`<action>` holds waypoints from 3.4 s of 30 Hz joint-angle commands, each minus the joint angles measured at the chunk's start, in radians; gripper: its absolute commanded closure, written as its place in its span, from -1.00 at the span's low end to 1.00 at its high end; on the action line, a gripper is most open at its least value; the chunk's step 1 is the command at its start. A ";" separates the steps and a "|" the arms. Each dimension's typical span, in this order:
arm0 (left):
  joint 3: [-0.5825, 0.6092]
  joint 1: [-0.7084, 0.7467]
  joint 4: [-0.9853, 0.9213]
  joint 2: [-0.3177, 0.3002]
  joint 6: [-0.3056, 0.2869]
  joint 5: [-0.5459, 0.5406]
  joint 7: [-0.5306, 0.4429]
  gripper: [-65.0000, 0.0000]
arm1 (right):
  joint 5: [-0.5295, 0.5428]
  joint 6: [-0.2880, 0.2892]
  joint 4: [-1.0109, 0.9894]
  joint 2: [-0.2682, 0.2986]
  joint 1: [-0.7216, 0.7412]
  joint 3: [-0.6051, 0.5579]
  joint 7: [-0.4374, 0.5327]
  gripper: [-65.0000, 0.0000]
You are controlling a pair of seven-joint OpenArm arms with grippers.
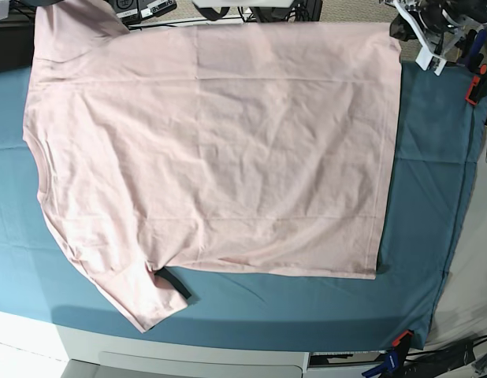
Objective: Fold the T-shirt properly
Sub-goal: 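Pull the shirt's shoulder edge away from the hem with both grippers, then release the shoulder edge and regrasp the shirt's side edges with both grippers, then fold the shirt's side strip inward with both grippers toward the shirt's middle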
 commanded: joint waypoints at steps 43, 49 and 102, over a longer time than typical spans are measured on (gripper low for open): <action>0.003 -0.378 0.013 -0.019 -0.018 -0.037 -0.097 1.00 | -0.591 -0.088 0.009 0.014 0.740 -0.492 0.327 1.00; 0.105 -0.429 -0.034 -0.019 -0.018 -0.005 -0.104 1.00 | -0.686 -0.144 0.007 0.013 0.790 -0.523 0.361 1.00; 0.178 -0.516 -0.081 -0.036 0.167 0.263 -0.189 1.00 | -0.717 -0.178 -0.320 0.127 1.059 -0.525 0.436 1.00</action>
